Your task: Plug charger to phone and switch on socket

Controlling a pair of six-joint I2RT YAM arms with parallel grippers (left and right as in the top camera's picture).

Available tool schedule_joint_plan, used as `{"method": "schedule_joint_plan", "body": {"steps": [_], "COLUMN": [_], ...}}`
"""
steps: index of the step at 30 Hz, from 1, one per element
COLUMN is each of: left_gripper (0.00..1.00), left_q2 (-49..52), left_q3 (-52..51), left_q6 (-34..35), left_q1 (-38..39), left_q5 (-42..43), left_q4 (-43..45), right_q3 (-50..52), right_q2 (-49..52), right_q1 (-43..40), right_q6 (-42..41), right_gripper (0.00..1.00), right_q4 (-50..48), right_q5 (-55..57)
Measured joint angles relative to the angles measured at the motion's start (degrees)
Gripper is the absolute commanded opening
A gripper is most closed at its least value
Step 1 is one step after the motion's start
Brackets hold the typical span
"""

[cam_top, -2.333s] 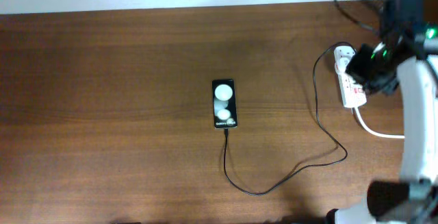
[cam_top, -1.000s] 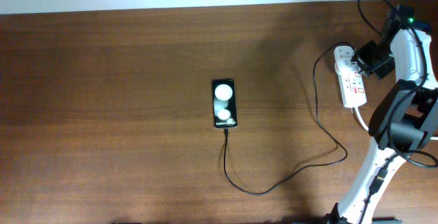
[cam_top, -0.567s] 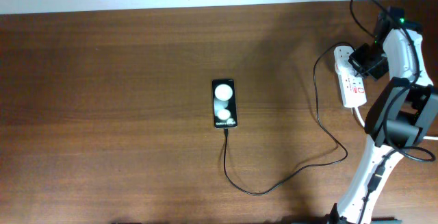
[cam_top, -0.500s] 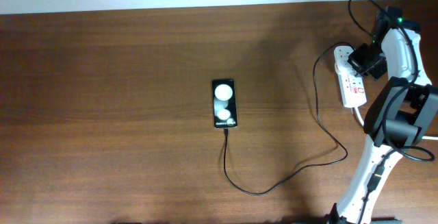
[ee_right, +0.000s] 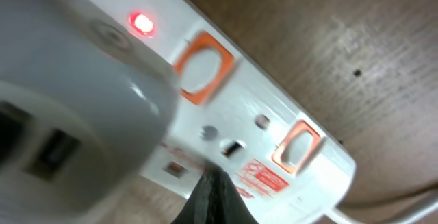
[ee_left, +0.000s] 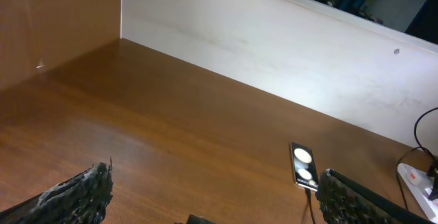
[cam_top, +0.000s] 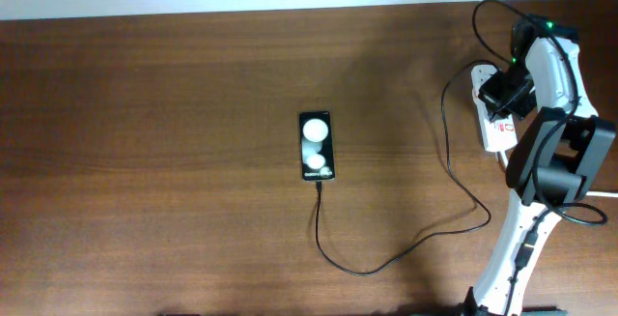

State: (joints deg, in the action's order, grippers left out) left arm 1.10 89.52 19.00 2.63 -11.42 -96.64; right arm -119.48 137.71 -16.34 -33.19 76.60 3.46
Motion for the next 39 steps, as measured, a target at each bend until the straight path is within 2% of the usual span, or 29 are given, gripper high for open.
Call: {"method": "schedule_joint_plan", "body": {"steps": [7,15,23,30,35,39], "left_gripper": [0.99,0.99,0.99,0.99,0.99,0.99], "left_q2": [0.0,0.0,0.0,0.0,0.0,0.0], "left_q3": [0.0,0.0,-0.02,0.0,0.0,0.0], "left_q6": [0.0,0.02,0.02,0.02,0.0,0.02], "left_q1": [0.0,0.0,0.0,-0.02,-0.02,-1.22], "left_q5": [0.0,0.0,-0.02,0.0,0.0,0.0], "left_q4": [-0.02,-0.04,-0.04,-0.02,-0.04,-0.07], "right_q3": [0.63,0.66,0.66,0.66,1.01,5.86], "right_q2": [-3.23,-26.86,-35.01,-42.77,-49.07,-52.94], "right_q1": [-2.4,-2.27,5.16,12.72,13.44,13.44], "right_q6": [0.0,-0.02,0.11,1.97,2.38,3.04], "right_gripper": [0.04,0.04,0.04,0.04,0.04,0.04], "right_q4": [3.63,12.22,19.96,20.37,20.37,20.37], "right_q5": [1.7,0.11,-0.09,-0.07,-0.07,-0.07]}}
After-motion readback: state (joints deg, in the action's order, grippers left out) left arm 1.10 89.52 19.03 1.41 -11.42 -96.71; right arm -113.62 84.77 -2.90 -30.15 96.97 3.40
